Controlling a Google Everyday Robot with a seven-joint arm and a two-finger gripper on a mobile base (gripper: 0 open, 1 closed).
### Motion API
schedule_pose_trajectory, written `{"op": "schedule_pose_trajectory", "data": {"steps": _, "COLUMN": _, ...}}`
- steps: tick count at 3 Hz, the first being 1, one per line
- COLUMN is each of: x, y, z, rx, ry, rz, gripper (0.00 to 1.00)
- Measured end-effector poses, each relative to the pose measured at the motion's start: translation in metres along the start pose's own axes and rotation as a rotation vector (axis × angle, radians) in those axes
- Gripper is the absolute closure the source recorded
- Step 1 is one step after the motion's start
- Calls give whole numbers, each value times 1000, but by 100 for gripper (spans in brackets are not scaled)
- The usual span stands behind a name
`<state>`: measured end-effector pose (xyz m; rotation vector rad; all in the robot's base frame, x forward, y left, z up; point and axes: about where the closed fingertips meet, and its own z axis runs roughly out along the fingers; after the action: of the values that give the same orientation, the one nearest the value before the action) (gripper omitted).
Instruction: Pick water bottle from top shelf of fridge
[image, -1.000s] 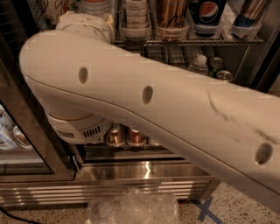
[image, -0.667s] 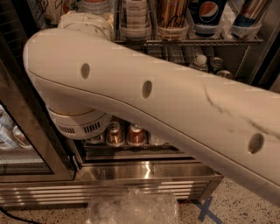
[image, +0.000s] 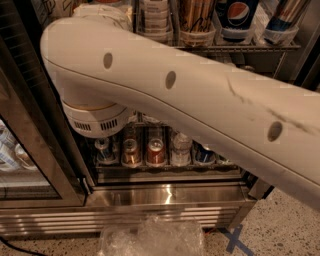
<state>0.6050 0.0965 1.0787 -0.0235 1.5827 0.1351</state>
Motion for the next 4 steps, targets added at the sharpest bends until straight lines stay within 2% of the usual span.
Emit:
{"op": "schedule_pose_trajectory", "data": {"steps": 2, "x": 0, "y": -3, "z": 21, "rx": 14, "ry": 7, "rz": -24, "gripper": 32}}
{"op": "schedule_pose_trajectory", "data": {"steps": 3, "x": 1, "y": -2, "z": 28, "rx": 20, "ry": 12, "rz": -42, "gripper": 51}}
{"op": "schedule_pose_trajectory", "data": {"steps": 4, "x": 1, "y": -2, "z": 28, "rx": 20, "ry": 12, "rz": -42, "gripper": 74}}
